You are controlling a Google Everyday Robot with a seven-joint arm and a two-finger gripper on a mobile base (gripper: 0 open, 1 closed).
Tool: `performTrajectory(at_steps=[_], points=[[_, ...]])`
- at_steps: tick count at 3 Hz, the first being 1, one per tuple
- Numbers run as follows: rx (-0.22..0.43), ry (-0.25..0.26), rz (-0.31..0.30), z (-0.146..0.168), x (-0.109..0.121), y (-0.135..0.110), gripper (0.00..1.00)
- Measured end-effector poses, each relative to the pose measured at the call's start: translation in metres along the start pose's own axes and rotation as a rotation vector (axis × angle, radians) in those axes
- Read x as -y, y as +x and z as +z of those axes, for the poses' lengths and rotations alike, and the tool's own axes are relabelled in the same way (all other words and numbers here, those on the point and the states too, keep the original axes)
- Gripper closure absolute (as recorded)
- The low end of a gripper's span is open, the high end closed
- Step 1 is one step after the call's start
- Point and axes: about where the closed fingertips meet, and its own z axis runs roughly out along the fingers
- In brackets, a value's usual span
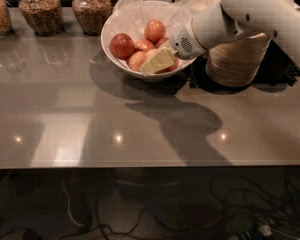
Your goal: Pick apple from white bowl
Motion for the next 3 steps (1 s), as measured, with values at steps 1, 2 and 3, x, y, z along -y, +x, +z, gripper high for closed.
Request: performTrajectory(at_steps=[1, 2, 3], points=[[-0.005, -0.007, 0.007, 0.0027, -0.0002, 0.0032, 0.39], [-0.008, -0.011, 0.010, 0.0045, -0.0003, 0.0049, 0.45], [-0.009, -0.014, 0.011, 0.0055, -0.0004, 0.0057, 0.64]])
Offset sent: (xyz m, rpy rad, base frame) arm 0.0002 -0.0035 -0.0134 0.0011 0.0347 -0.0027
